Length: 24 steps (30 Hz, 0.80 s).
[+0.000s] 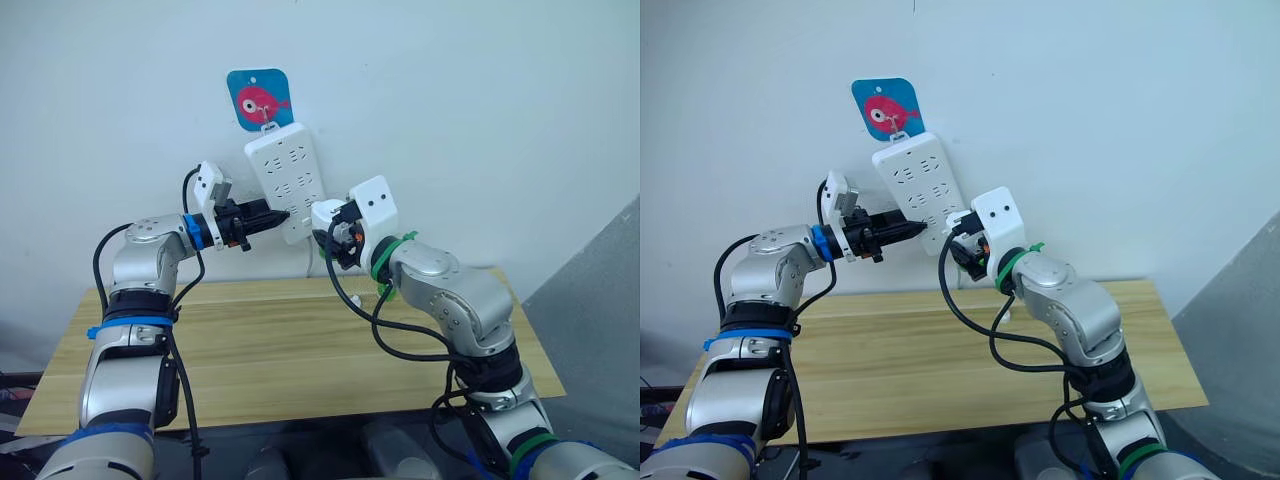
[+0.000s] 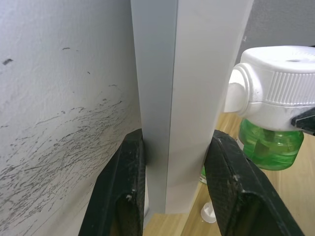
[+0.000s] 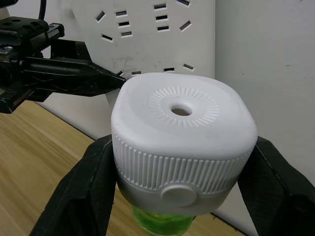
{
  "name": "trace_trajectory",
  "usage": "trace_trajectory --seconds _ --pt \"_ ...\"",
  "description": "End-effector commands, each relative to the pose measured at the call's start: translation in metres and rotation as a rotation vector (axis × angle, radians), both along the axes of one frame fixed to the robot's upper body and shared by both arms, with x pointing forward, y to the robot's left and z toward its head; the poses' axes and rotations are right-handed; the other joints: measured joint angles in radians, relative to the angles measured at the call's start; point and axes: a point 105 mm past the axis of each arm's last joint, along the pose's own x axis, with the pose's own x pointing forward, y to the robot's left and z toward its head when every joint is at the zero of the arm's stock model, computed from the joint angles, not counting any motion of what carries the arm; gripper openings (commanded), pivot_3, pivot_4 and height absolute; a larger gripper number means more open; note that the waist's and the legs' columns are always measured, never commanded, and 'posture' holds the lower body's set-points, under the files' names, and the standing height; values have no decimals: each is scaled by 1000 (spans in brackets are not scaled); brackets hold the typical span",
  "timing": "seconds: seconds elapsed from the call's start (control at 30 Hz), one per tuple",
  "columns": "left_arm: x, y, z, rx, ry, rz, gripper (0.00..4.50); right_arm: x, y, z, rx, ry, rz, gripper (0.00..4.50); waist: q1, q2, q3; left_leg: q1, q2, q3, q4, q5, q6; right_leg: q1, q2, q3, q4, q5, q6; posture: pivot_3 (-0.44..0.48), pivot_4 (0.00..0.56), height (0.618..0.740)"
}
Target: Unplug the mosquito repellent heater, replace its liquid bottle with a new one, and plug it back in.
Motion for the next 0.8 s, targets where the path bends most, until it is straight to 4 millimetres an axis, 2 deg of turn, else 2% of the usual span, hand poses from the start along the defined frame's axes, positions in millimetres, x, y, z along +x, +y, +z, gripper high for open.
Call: trace_trajectory --seconds 0.03,0.8 --pt "-2 0 14 -12 -50 -8 1326 -1 7 22 29 -88 22 3070 0 0 0 0 0 0 0 0 0 0 0 0 0 0 0 -214 79 740" --pt "-5 -1 12 -10 -42 -26 1322 7 18 26 10 -136 41 3069 -6 0 0 1 0 0 1 0 0 0 0 0 2 1 -1 -211 74 740"
